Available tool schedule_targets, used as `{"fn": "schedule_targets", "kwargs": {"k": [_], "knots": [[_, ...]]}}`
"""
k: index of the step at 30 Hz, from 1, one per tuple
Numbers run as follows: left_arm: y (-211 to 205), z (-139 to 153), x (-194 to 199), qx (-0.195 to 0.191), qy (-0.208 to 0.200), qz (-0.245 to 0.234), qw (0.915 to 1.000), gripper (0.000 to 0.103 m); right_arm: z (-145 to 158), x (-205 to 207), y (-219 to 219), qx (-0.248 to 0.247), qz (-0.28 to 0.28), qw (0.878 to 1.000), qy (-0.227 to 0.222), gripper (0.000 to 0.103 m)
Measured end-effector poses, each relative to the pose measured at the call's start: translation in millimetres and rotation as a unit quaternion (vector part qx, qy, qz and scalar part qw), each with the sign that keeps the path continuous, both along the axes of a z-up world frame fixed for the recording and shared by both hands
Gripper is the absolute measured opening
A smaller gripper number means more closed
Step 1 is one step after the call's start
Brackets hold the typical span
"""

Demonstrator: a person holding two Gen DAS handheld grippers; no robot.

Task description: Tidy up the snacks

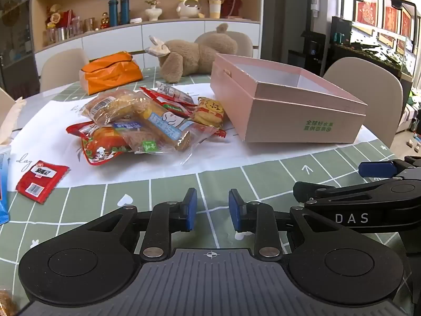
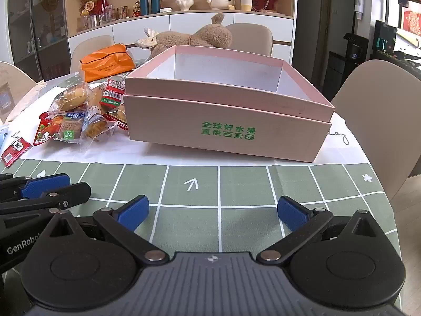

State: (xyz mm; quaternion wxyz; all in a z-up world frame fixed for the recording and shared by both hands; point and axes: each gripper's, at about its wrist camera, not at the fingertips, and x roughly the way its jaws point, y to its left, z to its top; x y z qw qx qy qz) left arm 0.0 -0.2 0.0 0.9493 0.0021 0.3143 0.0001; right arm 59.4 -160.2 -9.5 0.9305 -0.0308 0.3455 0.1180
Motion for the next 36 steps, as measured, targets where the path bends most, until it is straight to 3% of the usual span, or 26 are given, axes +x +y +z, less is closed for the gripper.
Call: {"fn": "schedule_targets", "kwargs": {"k": [36], "knots": [[0.1, 0.0, 0.0, 0.000, 0.001, 0.000, 1.0000, 0.031, -0.6, 2.5, -0.3, -0.001, 0.002, 1.000, 0.001, 0.103]]}}
